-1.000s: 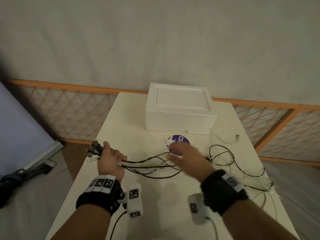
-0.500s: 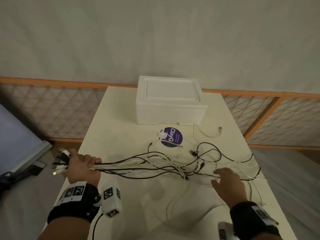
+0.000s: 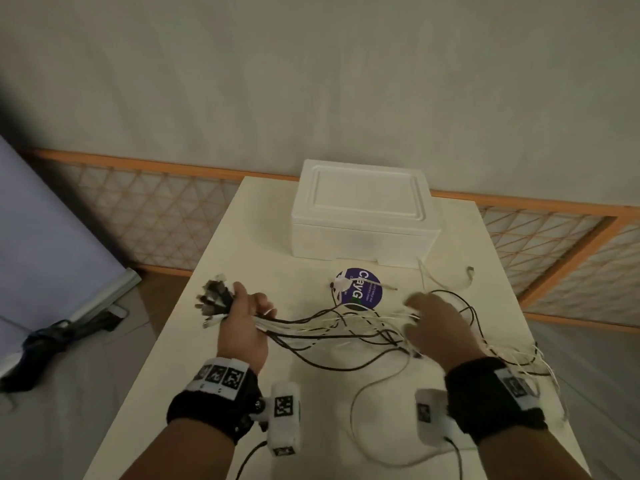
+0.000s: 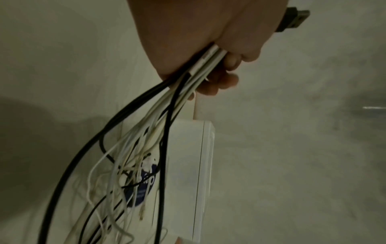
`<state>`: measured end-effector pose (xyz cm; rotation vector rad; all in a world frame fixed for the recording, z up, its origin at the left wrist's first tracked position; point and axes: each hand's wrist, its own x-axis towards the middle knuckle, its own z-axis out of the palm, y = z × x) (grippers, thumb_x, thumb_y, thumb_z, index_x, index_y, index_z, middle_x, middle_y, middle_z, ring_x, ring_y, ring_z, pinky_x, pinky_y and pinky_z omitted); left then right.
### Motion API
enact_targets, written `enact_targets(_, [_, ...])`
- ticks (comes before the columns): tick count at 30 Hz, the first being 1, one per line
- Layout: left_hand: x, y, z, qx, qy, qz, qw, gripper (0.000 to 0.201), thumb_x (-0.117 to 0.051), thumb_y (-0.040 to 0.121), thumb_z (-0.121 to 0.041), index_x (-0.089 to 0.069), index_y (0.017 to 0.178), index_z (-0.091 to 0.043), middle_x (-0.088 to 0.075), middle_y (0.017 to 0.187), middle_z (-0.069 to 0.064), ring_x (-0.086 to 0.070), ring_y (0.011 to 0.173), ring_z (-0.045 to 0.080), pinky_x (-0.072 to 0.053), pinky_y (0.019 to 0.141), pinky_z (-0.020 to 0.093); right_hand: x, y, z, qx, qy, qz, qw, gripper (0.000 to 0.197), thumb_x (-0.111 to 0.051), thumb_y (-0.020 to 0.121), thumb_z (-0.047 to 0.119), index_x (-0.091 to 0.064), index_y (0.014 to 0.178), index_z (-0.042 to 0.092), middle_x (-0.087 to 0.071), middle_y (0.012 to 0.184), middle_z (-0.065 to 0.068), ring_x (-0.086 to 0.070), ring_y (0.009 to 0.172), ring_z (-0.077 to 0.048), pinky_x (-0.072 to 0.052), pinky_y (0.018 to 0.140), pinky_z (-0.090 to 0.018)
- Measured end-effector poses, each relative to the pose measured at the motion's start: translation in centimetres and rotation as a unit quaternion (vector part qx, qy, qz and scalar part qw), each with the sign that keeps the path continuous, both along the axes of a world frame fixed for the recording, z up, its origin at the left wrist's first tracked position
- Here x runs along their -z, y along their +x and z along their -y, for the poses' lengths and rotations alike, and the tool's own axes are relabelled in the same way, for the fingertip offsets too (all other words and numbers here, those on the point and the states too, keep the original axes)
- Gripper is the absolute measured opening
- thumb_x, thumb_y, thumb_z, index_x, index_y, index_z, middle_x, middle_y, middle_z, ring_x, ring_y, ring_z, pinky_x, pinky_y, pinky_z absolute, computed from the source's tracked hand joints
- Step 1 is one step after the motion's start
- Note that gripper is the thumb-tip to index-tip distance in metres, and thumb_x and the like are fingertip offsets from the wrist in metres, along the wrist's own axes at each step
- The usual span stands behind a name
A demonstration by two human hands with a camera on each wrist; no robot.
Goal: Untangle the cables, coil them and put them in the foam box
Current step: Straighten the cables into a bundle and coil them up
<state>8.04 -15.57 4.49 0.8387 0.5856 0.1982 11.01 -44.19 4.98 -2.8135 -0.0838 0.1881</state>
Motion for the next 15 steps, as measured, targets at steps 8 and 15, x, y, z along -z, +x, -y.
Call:
enact_targets(8, [-2.3,-0.6,3.6,0.234,0.195,-0.012,0.953,0.047,-0.052,0.07,-0.072,-0.067,0.109,-0.051,-0.06,0.114,-0.021,-0.05,0.116,0.002,-0.037,0.105,0.031,-2.3,-1.8,-14.5,-0.282,0.212,-0.055,0.934,0.065,-0.057,0.082,0.01,-0.029,0.141,0.007,-0.062,0.108,-0.012,-0.061,0.086,-0.023,-0.049,0.072,-0.036])
enact_targets(15, [-2.3,-1.3,2.2,0.169,-0.033,0.074,0.982,0.039,-0.075,0.067,-0.011,-0.068,0.104,-0.003,-0.072,0.099,0.012,-0.063,0.104,0.026,-0.055,0.079,0.028,-2.1,-2.3,-14.0,-0.269,0.139,0.022,0.953,0.044,-0.038,0.099,0.039,-0.037,0.133,0.012,-0.066,0.098,-0.012,-0.063,0.085,-0.029,-0.049,0.07,-0.039])
